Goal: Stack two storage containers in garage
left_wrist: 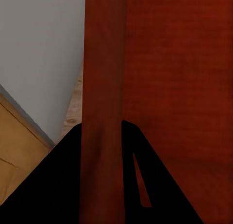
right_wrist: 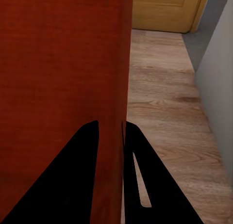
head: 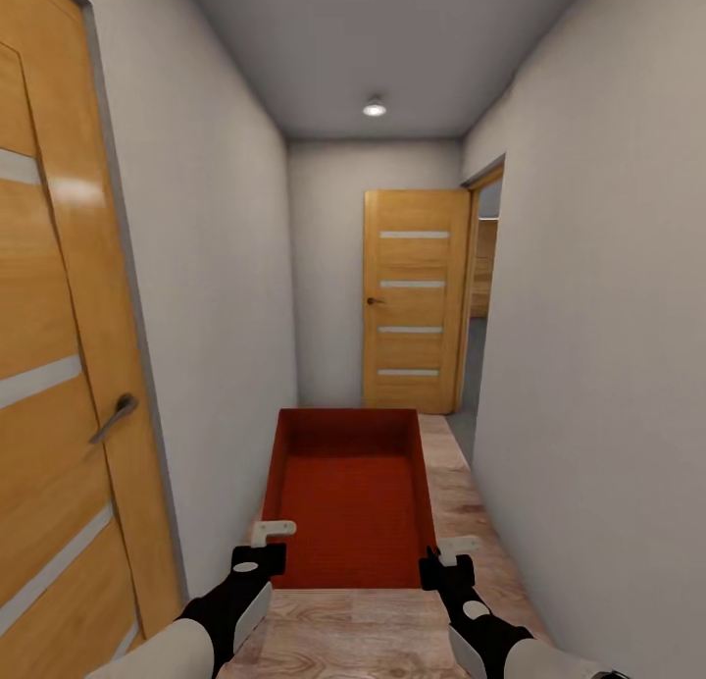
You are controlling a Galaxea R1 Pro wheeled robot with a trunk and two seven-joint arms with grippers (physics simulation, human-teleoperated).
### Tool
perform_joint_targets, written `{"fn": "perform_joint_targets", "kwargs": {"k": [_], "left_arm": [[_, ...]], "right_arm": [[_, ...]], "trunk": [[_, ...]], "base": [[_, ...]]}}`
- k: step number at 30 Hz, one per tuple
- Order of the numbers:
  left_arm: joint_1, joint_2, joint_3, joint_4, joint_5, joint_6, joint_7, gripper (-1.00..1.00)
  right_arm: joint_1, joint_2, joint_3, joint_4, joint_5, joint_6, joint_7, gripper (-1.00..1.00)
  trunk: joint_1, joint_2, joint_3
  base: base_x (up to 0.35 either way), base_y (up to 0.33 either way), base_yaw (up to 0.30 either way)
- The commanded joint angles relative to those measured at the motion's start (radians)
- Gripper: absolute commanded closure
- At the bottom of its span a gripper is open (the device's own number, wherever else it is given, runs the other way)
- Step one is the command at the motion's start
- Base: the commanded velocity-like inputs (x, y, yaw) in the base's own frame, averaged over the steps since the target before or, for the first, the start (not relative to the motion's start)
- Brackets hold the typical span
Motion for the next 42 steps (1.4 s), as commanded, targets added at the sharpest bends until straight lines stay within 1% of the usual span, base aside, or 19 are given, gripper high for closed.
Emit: {"fn": "perform_joint_targets", "kwargs": {"k": [1, 42], "left_arm": [[-0.002, 0.019, 0.069, -0.011, -0.002, 0.004, 0.009, 1.00], [-0.002, 0.020, 0.069, -0.011, -0.002, 0.004, 0.009, 1.00]], "right_arm": [[0.000, 0.000, -0.011, 0.005, 0.004, 0.000, 0.000, 1.00], [0.000, 0.001, -0.011, 0.005, 0.004, 0.000, 0.000, 1.00]], "trunk": [[0.001, -0.001, -0.002], [0.001, -0.001, -0.002]], "base": [[0.323, 0.000, 0.001], [0.323, 0.000, 0.000]]}}
